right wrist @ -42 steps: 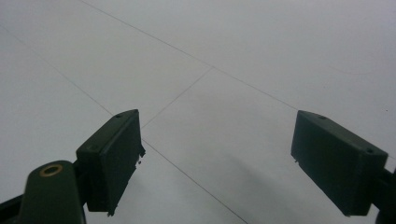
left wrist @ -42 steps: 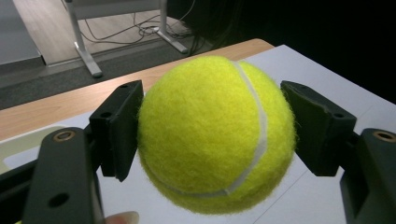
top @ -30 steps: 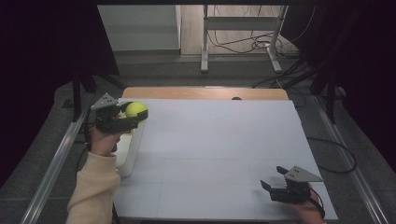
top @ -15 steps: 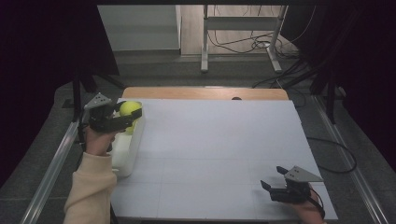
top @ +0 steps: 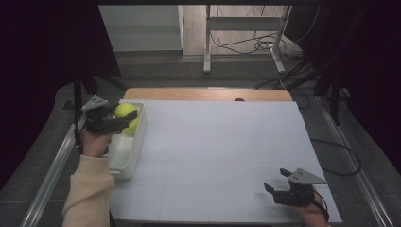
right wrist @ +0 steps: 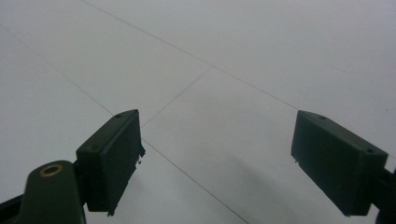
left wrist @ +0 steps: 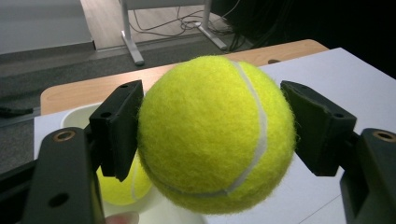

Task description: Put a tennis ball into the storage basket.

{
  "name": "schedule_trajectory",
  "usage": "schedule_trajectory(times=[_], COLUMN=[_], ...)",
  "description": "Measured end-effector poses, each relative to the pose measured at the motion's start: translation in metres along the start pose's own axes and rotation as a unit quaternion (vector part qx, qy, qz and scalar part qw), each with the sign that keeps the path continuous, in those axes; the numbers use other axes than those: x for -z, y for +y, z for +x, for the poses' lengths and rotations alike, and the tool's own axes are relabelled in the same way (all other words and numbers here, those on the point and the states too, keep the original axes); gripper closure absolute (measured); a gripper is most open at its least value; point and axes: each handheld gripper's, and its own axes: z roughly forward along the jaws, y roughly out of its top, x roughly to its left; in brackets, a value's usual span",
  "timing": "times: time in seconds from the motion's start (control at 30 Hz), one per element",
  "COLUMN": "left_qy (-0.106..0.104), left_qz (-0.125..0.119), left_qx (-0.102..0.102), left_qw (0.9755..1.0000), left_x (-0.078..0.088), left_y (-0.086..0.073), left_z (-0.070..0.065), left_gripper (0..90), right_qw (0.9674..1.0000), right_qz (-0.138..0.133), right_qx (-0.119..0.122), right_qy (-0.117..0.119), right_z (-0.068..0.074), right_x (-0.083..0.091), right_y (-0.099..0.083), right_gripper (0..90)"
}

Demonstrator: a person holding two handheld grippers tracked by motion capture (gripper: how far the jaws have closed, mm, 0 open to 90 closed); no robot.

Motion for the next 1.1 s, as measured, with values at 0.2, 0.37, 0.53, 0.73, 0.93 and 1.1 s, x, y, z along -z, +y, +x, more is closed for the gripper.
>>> schedule_trajectory(times=[0.2, 0.37, 0.53, 0.73, 0.93, 1.1], left_qy=[0.011, 0.017, 0.024, 0.028, 0.030, 0.032], left_qz=[0.004, 0.009, 0.014, 0.023, 0.035, 0.047], left_qx=[0.006, 0.011, 0.006, 0.006, 0.011, 0.009], left_qw=[0.9999, 0.9998, 0.9996, 0.9993, 0.9989, 0.9983], left_x=[0.000, 0.000, -0.001, -0.002, -0.006, -0.008], left_y=[-0.003, -0.005, -0.006, -0.008, -0.011, -0.013], left_z=[0.006, 0.011, 0.010, 0.012, 0.016, 0.016], left_gripper=[26.0, 26.0, 26.0, 26.0, 26.0, 26.0], right_qw=[1.0000, 1.0000, 1.0000, 1.0000, 1.0000, 1.0000], right_qz=[0.000, 0.000, 0.000, 0.000, 0.001, 0.001], right_qx=[0.000, 0.001, 0.001, 0.001, 0.001, 0.001], right_qy=[0.000, 0.000, 0.000, 0.000, 0.000, 0.000], right_z=[0.000, 0.000, 0.000, 0.000, 0.000, 0.000], right_x=[0.000, 0.000, 0.000, 0.000, 0.000, 0.000], right_y=[0.000, 0.000, 0.000, 0.000, 0.000, 0.000], right_gripper=[16.8, 16.8, 16.8, 16.7, 16.7, 16.8])
